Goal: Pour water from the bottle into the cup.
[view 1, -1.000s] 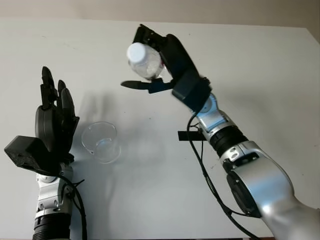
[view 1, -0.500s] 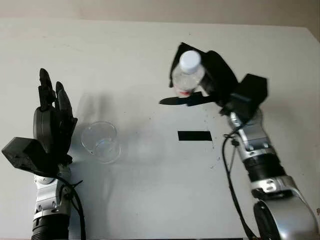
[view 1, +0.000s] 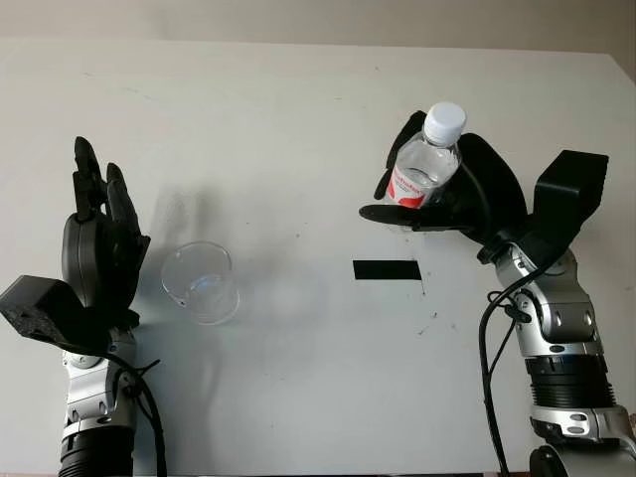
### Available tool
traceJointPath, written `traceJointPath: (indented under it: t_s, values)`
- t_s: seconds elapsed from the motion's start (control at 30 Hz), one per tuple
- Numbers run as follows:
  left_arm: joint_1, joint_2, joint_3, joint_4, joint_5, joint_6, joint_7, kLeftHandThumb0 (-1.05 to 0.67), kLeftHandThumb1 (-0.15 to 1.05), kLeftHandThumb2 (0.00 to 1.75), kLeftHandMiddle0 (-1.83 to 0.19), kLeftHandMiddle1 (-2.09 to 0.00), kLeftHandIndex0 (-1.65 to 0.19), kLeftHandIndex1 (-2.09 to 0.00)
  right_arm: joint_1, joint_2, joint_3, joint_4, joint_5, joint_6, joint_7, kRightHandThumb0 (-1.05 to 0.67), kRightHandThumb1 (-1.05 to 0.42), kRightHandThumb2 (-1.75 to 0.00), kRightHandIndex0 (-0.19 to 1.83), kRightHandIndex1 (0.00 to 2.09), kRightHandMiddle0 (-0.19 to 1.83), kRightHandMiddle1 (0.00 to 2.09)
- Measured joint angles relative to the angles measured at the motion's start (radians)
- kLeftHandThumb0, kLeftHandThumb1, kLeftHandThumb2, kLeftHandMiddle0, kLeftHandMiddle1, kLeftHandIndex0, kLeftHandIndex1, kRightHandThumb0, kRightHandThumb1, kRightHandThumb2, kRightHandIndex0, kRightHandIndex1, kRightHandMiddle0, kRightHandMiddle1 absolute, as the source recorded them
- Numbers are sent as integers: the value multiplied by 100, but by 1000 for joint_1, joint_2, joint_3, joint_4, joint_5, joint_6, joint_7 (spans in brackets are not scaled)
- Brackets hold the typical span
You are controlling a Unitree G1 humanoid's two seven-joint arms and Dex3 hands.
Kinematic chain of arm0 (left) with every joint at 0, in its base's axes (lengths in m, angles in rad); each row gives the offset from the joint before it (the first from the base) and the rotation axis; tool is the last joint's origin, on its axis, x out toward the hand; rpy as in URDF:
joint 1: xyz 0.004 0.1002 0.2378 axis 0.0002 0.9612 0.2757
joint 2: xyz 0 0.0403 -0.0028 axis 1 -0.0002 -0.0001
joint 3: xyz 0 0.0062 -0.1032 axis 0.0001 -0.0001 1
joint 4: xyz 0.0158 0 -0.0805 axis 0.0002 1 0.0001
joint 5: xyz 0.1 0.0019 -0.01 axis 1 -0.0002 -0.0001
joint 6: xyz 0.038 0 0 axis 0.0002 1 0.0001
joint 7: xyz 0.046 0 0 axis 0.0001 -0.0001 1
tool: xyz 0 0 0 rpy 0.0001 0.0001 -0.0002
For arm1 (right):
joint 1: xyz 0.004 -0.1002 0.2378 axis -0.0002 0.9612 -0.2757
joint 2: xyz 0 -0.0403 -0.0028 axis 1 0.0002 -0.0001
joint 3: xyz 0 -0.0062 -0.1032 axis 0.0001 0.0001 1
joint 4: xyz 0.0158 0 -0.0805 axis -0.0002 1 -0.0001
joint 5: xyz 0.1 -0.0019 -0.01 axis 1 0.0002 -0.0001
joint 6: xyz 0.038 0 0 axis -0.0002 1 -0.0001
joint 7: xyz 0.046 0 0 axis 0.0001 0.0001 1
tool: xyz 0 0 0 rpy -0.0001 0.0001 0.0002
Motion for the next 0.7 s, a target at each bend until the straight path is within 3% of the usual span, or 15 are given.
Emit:
traceJointPath:
  t_s: [0.23,0.47,0.7]
  values:
    - [5,4,0,-1,0,-5,-8,-77,105,67,18,-5,19,0,18,17,-1,-17,16,117,-16,-22,-105,-19,54,209,14,209]
    - [11,9,4,-1,-7,-5,-18,-77,105,65,17,-5,19,0,18,20,6,-44,8,259,-58,-21,-105,-18,40,209,10,209]
    - [15,9,5,-9,-17,0,-27,-77,105,66,18,-5,19,0,41,28,14,-92,12,300,-57,-24,-105,-17,55,209,14,209]
